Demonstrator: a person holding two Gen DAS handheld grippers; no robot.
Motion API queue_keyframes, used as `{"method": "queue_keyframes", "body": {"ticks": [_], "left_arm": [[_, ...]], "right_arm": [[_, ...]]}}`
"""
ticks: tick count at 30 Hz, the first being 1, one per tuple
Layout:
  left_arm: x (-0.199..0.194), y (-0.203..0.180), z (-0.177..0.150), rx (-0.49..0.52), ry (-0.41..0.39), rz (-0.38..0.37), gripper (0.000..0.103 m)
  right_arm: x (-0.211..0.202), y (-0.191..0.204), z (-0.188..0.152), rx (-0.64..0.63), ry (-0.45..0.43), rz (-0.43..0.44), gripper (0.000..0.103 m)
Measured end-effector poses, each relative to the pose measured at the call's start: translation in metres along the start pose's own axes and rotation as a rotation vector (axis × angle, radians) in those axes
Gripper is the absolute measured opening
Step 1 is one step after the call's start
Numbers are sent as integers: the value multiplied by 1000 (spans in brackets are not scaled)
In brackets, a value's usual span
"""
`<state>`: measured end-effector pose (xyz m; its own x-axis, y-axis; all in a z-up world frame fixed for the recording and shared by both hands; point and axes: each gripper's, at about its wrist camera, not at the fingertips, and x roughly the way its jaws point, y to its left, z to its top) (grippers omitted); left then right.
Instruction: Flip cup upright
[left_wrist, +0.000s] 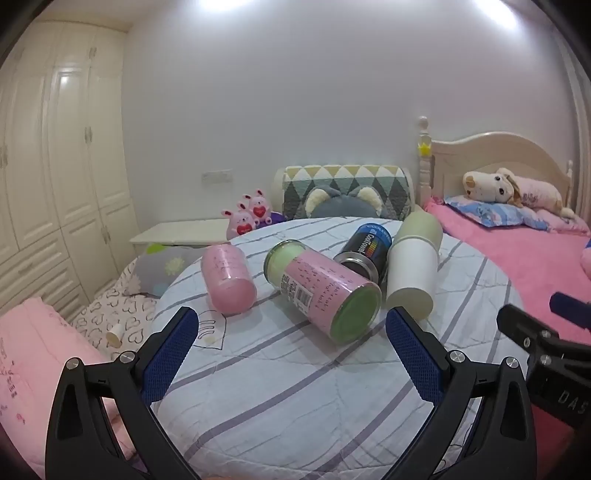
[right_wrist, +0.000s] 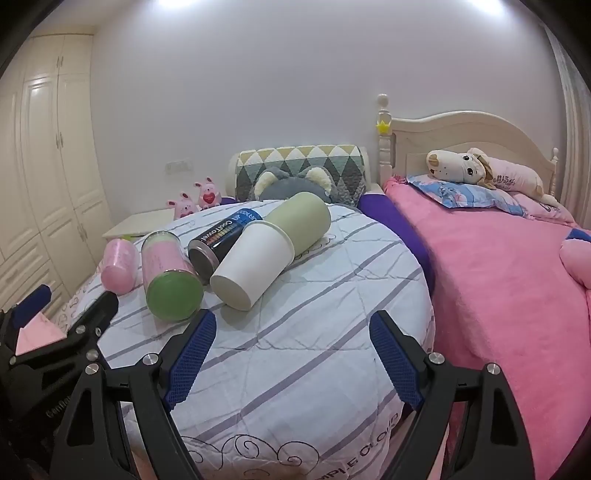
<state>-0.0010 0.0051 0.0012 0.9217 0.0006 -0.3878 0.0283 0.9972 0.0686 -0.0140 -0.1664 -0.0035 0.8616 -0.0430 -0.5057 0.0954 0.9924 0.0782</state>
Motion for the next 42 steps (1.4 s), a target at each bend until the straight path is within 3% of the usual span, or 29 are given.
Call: {"method": "queue_keyframes", "body": {"ticks": [42], "left_arm": [[7, -4, 6, 24, 33, -19, 102]], "right_arm": [[7, -5, 2, 10, 47, -3, 87]]}}
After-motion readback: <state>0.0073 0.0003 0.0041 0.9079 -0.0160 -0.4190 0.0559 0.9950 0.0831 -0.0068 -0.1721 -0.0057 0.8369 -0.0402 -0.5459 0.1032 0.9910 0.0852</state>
